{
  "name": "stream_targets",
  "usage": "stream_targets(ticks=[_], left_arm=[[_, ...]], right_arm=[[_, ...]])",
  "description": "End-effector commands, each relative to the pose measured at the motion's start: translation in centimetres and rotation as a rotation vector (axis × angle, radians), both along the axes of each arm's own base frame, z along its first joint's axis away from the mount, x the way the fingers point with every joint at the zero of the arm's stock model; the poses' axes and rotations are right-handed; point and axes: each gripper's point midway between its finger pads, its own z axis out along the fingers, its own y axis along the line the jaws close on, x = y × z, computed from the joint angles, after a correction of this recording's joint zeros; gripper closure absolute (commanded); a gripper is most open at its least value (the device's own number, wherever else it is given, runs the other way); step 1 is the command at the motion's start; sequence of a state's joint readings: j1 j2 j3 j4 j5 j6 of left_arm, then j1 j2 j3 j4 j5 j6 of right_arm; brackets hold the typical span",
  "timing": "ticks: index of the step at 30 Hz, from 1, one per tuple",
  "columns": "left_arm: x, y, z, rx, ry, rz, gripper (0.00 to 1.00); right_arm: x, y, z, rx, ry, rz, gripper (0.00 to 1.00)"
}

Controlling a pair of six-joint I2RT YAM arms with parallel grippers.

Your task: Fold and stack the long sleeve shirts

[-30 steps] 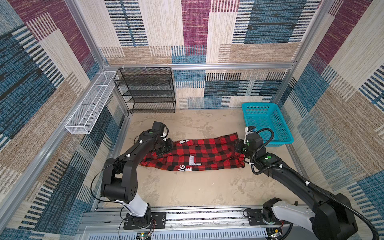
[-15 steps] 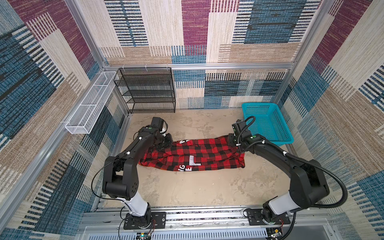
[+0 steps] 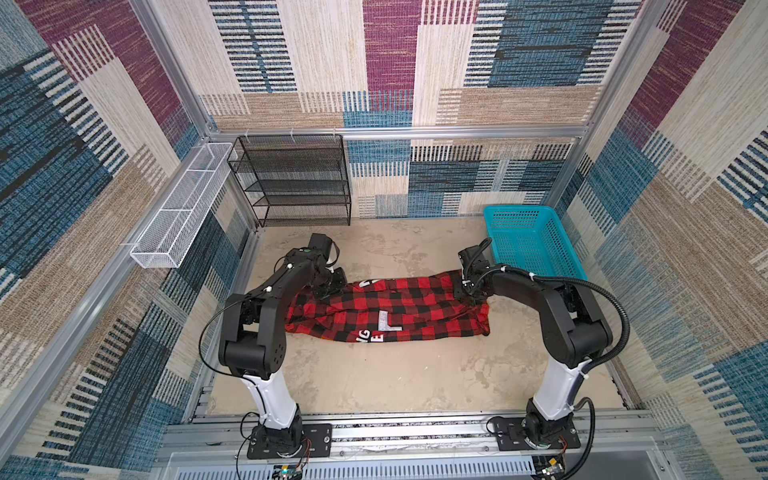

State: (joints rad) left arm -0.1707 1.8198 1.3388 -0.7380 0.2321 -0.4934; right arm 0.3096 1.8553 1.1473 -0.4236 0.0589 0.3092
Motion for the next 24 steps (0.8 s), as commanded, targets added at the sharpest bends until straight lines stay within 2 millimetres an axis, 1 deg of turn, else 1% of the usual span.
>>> stream_targets(ticks=[1, 4, 6, 10, 13, 18, 20, 22, 24], left_arm=[[-0.5, 0.6, -0.7, 0.039, 0.020, -0.014, 1.00], [-1.1, 1.0, -1.5, 0.059, 0.040, -0.014, 1.00], [-1.4, 1.4, -2.0, 0.079, 0.051, -0.006, 1.00], [-1.7, 2.0, -2.4, 0.104, 0.053, 0.006, 1.00], [-2.0, 2.8, -2.9, 0.126, 0.062, 0.021, 1.00], [-2.2, 3.5, -3.5, 0.132, 0.063, 0.045, 1.00], [-2.3, 3.5, -3.6, 0.129, 0.063, 0.049, 1.00], [-2.3, 3.4, -3.6, 0.119, 0.058, 0.050, 1.00], [-2.3, 3.3, -3.7, 0.113, 0.059, 0.047, 1.00]], right_arm=[[0.7, 0.6, -0.2, 0.017, -0.020, 0.025, 0.71], [0.9, 0.4, 0.2, 0.008, -0.034, 0.023, 0.85], [1.0, 0.4, 1.0, 0.009, -0.053, 0.026, 0.89], [1.0, 0.2, 3.4, 0.014, -0.094, 0.026, 0.93], [0.9, 0.2, 5.6, 0.019, -0.128, 0.025, 0.94], [0.3, -0.6, 8.5, 0.006, -0.175, 0.007, 0.94], [0.0, -0.8, 9.0, 0.005, -0.186, 0.002, 0.93], [-0.2, -0.8, 9.2, 0.011, -0.197, 0.004, 0.92], [-0.6, -0.9, 8.4, 0.012, -0.195, 0.000, 0.85]])
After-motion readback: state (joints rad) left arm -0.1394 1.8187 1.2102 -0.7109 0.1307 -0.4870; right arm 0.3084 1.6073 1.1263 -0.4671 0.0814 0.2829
